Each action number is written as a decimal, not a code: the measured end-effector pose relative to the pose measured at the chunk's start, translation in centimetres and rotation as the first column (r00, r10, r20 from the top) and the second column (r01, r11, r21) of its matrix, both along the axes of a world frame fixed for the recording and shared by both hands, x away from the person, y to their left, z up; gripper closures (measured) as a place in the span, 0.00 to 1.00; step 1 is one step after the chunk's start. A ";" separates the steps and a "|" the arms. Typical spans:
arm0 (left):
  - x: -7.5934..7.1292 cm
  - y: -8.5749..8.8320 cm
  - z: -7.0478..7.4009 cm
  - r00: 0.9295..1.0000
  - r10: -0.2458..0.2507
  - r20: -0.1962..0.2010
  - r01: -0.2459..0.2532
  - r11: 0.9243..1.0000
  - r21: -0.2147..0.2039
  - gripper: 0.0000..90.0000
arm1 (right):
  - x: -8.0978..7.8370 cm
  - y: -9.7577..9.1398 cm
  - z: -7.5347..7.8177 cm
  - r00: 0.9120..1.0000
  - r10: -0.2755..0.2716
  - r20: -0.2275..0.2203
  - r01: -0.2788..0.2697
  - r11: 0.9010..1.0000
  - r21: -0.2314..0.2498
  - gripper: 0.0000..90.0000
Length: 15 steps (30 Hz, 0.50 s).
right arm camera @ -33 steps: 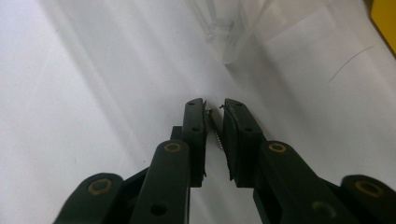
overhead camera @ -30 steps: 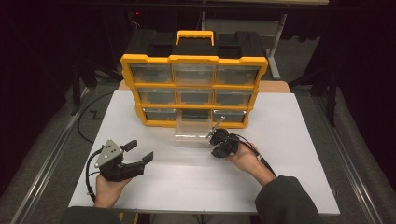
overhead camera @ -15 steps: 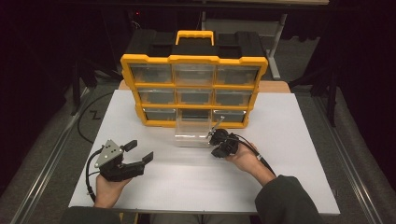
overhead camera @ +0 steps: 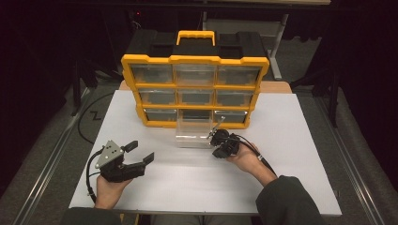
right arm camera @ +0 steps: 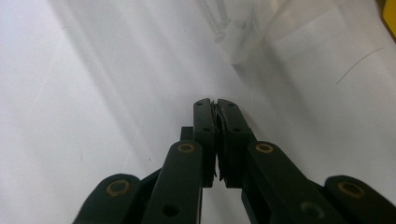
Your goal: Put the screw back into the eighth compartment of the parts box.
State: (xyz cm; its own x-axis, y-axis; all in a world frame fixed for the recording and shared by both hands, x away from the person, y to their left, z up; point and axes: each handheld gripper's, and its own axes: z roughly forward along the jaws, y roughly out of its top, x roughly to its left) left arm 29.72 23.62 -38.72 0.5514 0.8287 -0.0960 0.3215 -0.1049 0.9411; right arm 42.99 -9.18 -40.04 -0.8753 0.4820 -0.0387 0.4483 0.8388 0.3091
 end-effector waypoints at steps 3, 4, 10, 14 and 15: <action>0.0 0.0 0.0 1.000 -0.001 -0.001 0.001 1.000 0.000 0.26 | 0.1 0.0 0.0 1.000 0.001 -0.003 -0.001 1.000 0.000 0.99; 0.0 0.0 0.0 1.000 -0.001 -0.001 0.001 1.000 0.000 0.26 | 0.1 0.0 0.0 1.000 0.000 -0.005 0.000 1.000 0.001 0.99; 0.0 0.0 0.0 1.000 0.000 0.000 0.000 1.000 0.000 0.26 | 0.1 0.0 0.0 1.000 0.001 -0.004 -0.001 1.000 0.000 0.99; 0.0 0.0 0.0 1.000 0.000 0.000 0.000 1.000 0.000 0.26 | 0.1 0.0 0.0 1.000 0.000 -0.005 0.000 1.000 0.001 0.99; 0.0 0.0 0.0 1.000 0.000 -0.001 0.000 1.000 0.001 0.26 | 0.1 0.0 0.0 1.000 0.001 -0.004 -0.001 1.000 0.000 0.99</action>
State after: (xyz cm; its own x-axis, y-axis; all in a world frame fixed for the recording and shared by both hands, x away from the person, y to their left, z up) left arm 29.72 23.63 -38.72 0.5511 0.8290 -0.0953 0.3221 -0.1060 0.9407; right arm 43.11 -9.20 -40.01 -0.8758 0.4813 -0.0350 0.4488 0.8390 0.3076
